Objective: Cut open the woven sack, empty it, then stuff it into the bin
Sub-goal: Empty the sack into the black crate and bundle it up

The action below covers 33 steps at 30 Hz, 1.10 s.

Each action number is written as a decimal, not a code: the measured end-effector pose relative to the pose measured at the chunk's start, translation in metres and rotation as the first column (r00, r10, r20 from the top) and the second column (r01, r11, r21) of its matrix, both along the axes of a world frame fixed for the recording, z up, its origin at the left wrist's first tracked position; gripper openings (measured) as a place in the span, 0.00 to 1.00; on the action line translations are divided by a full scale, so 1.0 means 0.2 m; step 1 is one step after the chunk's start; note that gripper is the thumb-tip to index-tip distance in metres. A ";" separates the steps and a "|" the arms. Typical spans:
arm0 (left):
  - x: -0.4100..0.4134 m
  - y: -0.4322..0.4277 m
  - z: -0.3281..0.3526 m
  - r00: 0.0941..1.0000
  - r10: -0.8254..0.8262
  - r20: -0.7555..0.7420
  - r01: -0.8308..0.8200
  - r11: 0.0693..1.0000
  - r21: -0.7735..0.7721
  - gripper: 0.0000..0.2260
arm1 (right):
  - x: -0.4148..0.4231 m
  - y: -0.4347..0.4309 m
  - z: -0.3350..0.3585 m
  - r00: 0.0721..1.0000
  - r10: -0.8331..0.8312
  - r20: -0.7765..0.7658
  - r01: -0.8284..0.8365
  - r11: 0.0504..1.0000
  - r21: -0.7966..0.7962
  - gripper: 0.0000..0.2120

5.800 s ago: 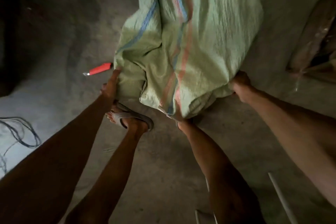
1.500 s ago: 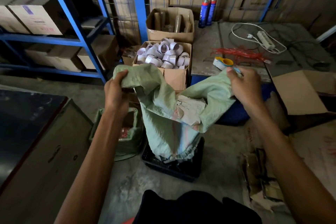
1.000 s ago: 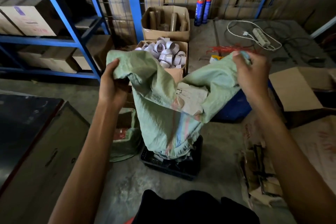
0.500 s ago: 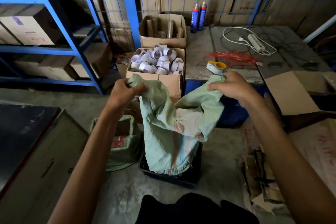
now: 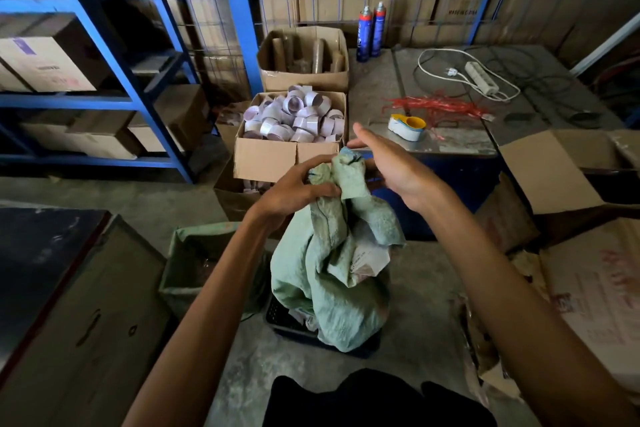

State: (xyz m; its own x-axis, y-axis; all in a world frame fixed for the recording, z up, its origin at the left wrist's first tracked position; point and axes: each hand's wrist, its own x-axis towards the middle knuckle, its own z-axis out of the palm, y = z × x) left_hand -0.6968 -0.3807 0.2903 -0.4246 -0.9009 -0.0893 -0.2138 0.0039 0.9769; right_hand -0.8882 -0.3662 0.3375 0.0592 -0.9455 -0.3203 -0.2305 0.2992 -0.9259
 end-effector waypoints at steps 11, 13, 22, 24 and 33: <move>-0.05 0.01 -0.10 0.931 0.340 -0.135 -0.326 0.938 0.114 0.08 | -0.12 0.24 -0.38 0.908 -0.081 -0.410 -0.067 0.940 -0.335 0.48; -0.04 0.00 -0.11 0.904 0.385 -0.186 -0.358 0.920 0.163 0.08 | -0.13 0.32 -0.55 0.791 0.026 -0.611 -0.215 0.947 -0.238 0.68; 0.04 -0.02 -0.11 0.852 0.433 -0.293 -0.368 0.895 0.252 0.12 | -0.07 0.32 -0.71 0.713 -0.133 -0.688 -0.230 0.882 -0.410 0.63; 0.10 -0.02 -0.11 0.849 0.453 -0.271 -0.411 0.889 0.199 0.07 | -0.14 0.30 -0.64 0.789 -0.059 -0.612 -0.242 0.885 -0.398 0.51; 0.28 0.02 -0.16 0.852 0.489 -0.186 -0.495 0.869 0.015 0.04 | -0.29 0.23 -0.49 0.989 0.028 -0.146 -0.079 0.930 -0.359 0.08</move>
State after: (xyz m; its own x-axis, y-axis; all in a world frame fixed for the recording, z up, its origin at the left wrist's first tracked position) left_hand -0.6409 -0.3768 0.2576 0.0694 -0.9973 -0.0219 -0.0193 -0.0233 0.9995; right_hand -0.9469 -0.3209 0.2395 0.0931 -0.9950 0.0352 -0.3677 -0.0673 -0.9275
